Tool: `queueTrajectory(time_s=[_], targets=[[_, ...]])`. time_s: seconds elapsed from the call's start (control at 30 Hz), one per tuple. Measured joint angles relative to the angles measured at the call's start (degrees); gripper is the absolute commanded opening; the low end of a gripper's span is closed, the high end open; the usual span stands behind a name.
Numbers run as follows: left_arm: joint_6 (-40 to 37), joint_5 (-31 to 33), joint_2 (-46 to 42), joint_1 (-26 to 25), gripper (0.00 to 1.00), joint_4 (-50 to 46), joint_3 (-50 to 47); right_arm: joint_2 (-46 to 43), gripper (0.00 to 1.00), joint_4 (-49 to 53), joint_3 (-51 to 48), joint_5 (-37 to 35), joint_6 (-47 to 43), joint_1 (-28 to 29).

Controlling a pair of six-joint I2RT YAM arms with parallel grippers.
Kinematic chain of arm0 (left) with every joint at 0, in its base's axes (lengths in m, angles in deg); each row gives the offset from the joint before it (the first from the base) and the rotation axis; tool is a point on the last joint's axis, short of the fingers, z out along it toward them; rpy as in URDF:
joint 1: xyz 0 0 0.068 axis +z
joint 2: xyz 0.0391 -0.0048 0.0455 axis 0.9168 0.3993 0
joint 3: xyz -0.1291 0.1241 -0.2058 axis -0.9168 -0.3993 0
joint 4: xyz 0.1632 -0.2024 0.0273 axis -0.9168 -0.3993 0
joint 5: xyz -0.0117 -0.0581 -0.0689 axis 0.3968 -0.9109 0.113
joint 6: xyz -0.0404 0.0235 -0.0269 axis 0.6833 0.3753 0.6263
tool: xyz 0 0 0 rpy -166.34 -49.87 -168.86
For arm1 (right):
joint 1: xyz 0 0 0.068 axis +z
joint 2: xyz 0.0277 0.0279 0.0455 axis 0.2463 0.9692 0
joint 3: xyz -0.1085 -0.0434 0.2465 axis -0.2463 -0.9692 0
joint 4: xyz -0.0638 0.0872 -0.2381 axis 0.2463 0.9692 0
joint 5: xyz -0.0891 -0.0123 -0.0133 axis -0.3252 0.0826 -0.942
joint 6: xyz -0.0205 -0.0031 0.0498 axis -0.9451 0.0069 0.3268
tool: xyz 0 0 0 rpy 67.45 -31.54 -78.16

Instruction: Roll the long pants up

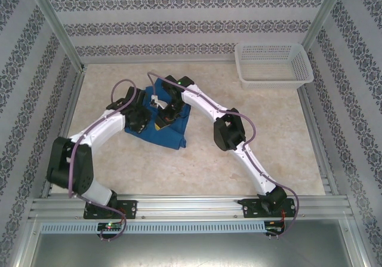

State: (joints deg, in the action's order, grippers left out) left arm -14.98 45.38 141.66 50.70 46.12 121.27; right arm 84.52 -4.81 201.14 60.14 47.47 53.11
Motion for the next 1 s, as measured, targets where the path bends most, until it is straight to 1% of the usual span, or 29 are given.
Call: queueTrajectory(time_s=[0.13,0.17,0.2,0.23,0.27,0.33,0.37,0.43,0.57,0.67,0.77,0.87,0.97,1.0], targets=[[0.0,1.3,6.8,0.0,0.00,0.3,5.2,0.0,0.00,-1.3,-1.4,0.0,-0.1,-0.1],[0.0,1.6,8.2,0.0,0.00,0.2,5.9,0.0,0.12,-1.6,-1.7,0.0,-0.1,-0.1],[0.0,2.0,9.6,0.0,0.00,0.1,6.7,0.0,0.34,-2.1,-2.2,-0.2,-0.1,-0.2],[0.0,2.4,10.9,0.0,0.00,-0.1,7.3,0.0,0.52,-2.5,-2.8,-0.5,-0.2,-0.2],[0.0,2.7,11.6,0.0,0.00,0.0,7.5,-0.1,0.58,-3.1,-3.6,-1.2,-0.3,-0.2],[0.0,2.9,12.9,0.0,0.00,0.0,7.6,-0.8,0.66,-4.4,-6.4,-2.0,-0.7,-0.2],[0.0,3.2,13.1,0.0,0.00,0.0,7.6,-1.9,0.68,-5.2,-7.8,-2.1,-1.0,-0.2],[0.0,3.2,12.9,0.1,0.00,0.1,7.5,-5.0,0.72,-6.3,-11.3,-6.4,-0.3,-0.1],[0.2,3.2,12.8,0.6,0.00,1.7,6.1,-11.7,0.72,-9.1,-20.2,-15.3,-0.3,-0.1],[0.5,3.1,12.5,1.2,0.00,3.2,4.9,-18.6,0.72,-12.8,-28.2,-21.7,0.1,0.0],[0.6,3.2,12.2,1.7,0.00,3.6,4.6,-27.8,0.72,-17.6,-37.2,-30.4,0.5,1.0],[0.6,3.2,12.2,2.3,0.00,3.6,4.6,-35.2,0.73,-20.8,-42.4,-38.1,0.5,3.1],[0.6,3.1,12.2,2.7,0.00,3.6,4.6,-39.3,0.73,-23.5,-45.0,-45.0,0.0,7.8],[0.6,3.1,12.2,2.7,0.00,3.5,4.7,-40.0,0.73,-24.6,-45.6,-47.2,-0.2,10.6]])
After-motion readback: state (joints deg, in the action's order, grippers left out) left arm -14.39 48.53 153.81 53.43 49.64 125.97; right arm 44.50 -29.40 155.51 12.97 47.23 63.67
